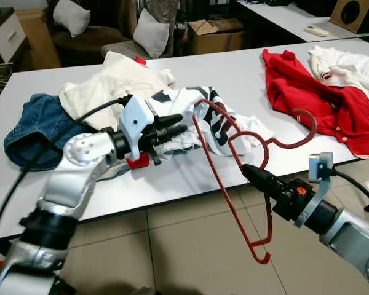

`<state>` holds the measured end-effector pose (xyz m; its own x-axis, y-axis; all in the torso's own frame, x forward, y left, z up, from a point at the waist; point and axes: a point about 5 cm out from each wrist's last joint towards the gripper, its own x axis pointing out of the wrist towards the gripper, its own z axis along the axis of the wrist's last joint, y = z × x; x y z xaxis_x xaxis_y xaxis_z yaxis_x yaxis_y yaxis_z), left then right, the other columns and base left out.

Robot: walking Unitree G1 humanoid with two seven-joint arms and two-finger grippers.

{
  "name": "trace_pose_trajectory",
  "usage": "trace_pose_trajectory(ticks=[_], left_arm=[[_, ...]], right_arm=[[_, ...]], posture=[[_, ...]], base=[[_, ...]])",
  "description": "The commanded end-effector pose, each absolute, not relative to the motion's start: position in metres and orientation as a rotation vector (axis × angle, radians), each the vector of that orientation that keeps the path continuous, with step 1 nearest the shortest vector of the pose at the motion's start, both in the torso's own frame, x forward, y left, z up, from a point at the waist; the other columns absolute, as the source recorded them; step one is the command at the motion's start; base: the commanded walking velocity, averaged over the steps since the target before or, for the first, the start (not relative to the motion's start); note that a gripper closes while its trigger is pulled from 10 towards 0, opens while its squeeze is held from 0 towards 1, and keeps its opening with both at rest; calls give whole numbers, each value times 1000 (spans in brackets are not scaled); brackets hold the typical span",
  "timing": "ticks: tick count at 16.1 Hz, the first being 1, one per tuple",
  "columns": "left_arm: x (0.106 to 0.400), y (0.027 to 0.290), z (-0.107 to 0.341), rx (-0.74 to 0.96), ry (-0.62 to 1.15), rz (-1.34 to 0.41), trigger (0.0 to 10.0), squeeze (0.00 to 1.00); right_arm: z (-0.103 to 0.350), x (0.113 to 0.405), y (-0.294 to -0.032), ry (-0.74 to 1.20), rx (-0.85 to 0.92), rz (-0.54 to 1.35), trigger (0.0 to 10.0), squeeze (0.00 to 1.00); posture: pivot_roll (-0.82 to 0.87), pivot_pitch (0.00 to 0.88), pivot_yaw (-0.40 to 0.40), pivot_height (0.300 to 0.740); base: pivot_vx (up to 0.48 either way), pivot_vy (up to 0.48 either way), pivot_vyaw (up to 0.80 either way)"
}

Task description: Hang hanger

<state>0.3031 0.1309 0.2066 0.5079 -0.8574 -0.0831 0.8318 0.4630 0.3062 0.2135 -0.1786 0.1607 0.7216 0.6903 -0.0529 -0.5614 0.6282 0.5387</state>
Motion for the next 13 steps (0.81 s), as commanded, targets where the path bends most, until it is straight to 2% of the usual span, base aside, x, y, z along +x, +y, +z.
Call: trace_pose_trajectory(ticks=[1, 2, 3, 4, 6, 9, 12, 13], left_arm=[[299, 120, 206, 338, -87, -1060, 10000, 1000], [310, 117, 206, 380, -126, -928, 10000, 545], [320, 118, 208, 420, -173, -787, 10000, 47], [325, 118, 216, 458, -240, -677, 10000, 0], [323, 116, 223, 433, -273, -653, 10000, 0], [322, 121, 219, 551, -260, -630, 10000, 0], [307, 118, 222, 499, -320, -805, 10000, 0], [307, 120, 222, 504, -316, -803, 10000, 0]], right_arm=[[178, 212, -177, 196, 513, 790, 10000, 0], [181, 212, -178, 185, 514, 803, 10000, 0], [183, 211, -180, 177, 511, 814, 10000, 0], [186, 209, -182, 167, 507, 825, 10000, 0], [189, 208, -184, 158, 505, 834, 10000, 0], [192, 208, -189, 147, 497, 839, 10000, 0], [192, 209, -192, 155, 487, 829, 10000, 0], [191, 210, -192, 157, 486, 828, 10000, 0]], posture=[[-207, 0, 9, 740], [-211, 0, 9, 740], [-214, 0, 9, 740], [-218, 0, 10, 740], [-219, 0, 11, 740], [-222, 0, 11, 740], [-218, 0, 7, 740], [-216, 0, 6, 740]], base=[[0, 0, 0], [0, 0, 0], [0, 0, 0], [0, 0, 0], [0, 0, 0], [0, 0, 0], [0, 0, 0], [0, 0, 0]])
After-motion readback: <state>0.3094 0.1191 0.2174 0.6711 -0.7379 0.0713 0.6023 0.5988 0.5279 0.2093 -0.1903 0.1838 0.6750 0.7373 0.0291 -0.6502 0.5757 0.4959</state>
